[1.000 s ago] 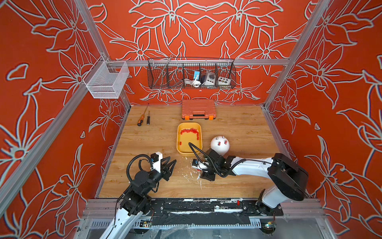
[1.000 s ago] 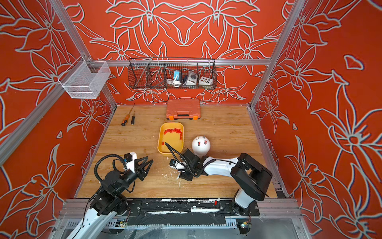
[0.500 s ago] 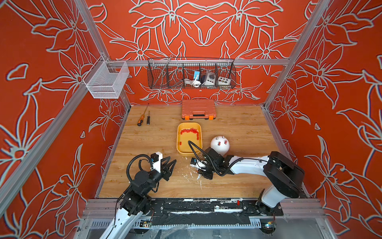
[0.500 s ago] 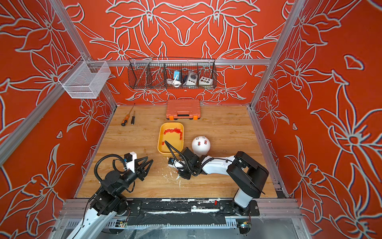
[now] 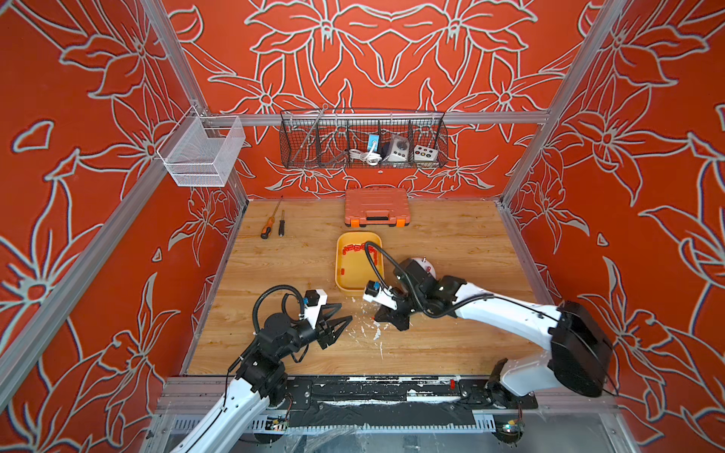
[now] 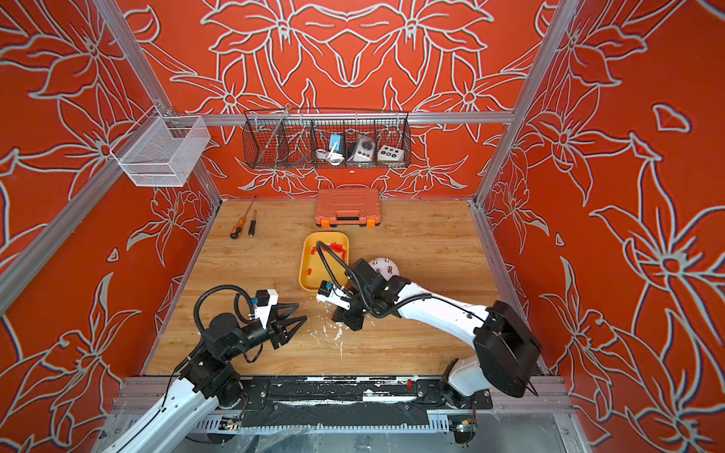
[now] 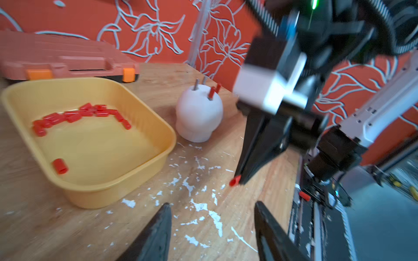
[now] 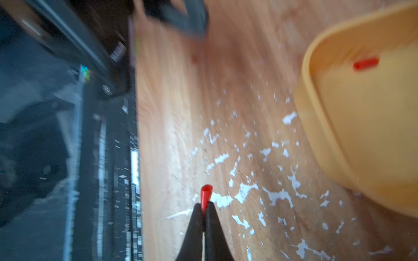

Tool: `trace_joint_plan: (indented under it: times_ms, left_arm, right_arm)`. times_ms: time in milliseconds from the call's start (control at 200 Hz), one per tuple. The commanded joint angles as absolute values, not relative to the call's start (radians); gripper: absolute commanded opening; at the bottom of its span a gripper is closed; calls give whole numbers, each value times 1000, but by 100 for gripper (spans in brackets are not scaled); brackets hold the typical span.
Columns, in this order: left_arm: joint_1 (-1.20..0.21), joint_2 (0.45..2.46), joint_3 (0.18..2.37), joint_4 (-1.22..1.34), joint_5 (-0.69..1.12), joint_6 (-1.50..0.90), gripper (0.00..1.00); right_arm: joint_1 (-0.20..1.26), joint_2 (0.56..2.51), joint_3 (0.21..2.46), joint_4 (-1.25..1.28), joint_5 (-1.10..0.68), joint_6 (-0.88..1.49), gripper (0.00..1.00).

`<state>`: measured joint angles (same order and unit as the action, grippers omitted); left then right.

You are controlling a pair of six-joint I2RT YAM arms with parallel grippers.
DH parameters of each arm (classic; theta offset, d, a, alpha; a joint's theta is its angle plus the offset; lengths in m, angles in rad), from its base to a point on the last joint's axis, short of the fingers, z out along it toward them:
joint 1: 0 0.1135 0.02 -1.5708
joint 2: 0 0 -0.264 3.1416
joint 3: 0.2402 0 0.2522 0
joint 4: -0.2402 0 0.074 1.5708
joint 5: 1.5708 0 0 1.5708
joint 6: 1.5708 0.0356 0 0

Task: Cover the protruding screws with screw protection sleeves
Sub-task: Pick up the screw protection sleeve from the center of the board.

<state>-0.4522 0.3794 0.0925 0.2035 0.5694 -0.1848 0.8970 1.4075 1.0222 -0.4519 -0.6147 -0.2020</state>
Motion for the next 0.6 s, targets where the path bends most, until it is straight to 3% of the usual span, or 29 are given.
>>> trace_joint_plan:
  times_ms: [0,215,596]
  left_arm:
    - [-506,488,153,345,772,-105,57]
    - [-652,615,210,343,792,20,58]
    - [-758,729,284,296,807,73,62]
  right_arm:
    - [888,1360,1159,-854,-809,-193,0]
    - [891,1355,1308,-1231,-634,-246,0]
    - [928,1446,1361,-1187,-672,-318,0]
